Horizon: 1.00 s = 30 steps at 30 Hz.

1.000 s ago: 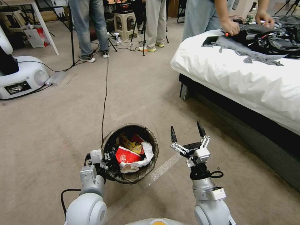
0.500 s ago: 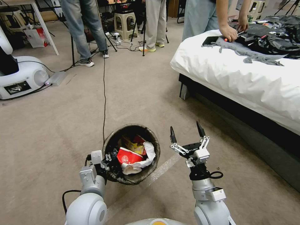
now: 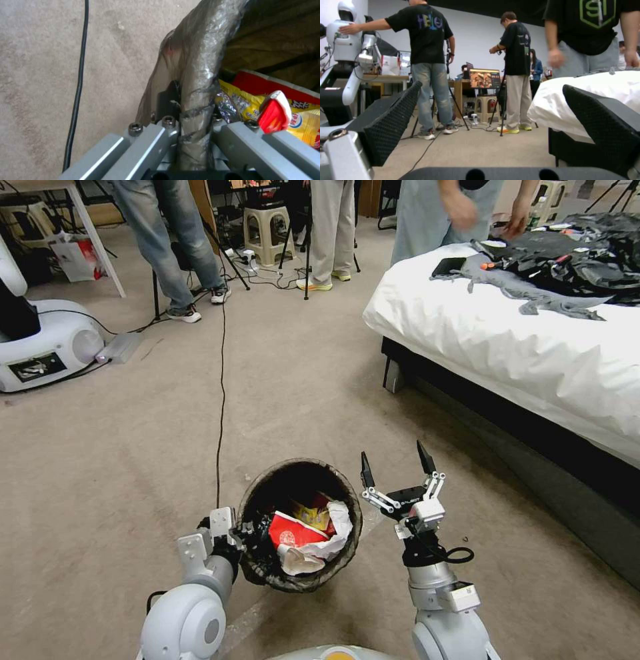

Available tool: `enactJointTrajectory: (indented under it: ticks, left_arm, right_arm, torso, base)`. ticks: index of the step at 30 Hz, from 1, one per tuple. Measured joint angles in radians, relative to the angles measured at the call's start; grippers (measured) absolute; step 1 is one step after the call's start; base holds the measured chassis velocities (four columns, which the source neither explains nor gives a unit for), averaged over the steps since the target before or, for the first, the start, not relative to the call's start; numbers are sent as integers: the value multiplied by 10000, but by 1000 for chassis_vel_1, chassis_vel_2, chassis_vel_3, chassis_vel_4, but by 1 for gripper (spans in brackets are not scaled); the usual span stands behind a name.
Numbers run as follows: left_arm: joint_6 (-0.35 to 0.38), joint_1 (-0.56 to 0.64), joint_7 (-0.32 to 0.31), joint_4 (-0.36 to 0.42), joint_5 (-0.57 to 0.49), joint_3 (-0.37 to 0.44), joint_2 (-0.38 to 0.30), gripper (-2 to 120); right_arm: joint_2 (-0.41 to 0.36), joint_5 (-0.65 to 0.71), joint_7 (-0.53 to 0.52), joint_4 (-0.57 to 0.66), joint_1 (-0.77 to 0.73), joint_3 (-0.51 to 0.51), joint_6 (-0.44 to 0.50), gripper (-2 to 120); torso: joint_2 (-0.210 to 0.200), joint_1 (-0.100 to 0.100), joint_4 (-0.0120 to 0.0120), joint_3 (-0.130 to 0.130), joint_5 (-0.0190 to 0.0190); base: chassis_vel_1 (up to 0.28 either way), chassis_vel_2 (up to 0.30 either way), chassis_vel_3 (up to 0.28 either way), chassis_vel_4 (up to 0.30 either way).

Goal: Pick up the trash bin, then pick up the garbage from the floor and place it into the trash bin.

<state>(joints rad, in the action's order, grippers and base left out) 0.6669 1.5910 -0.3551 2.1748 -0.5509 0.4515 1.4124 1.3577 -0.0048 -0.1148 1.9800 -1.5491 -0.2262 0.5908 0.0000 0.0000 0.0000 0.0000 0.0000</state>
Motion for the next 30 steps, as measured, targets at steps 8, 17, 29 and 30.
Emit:
enactJointTrajectory:
  ticks: [8, 17, 29, 30]
  left_arm:
    - [134, -249, -54, -427, -166, 46, -5, 0]
    - [121, -813, -1, -1043, -482, 132, 8, 11]
    - [-179, -1161, 311, -1256, -501, 121, 69, 54]
    - [-202, -1189, 326, -1255, -471, 125, 66, 57]
  right_arm:
    - [1, -41, 65, -7, -83, -2, 57, 100]
    - [91, -174, 175, -53, -201, 99, 124, 100]
    - [114, -240, 324, -151, -230, 156, 162, 100]
    - [116, -240, 340, -165, -222, 167, 162, 100]
  torso:
    - [0, 0, 1, 0, 0]
    - [1, 0, 0, 0, 1]
    - [1, 0, 0, 0, 0]
    - [0, 0, 0, 0, 1]
  base:
    - [0, 0, 0, 0]
    - [0, 0, 0, 0]
    - [0, 0, 0, 0]
    - [0, 0, 0, 0]
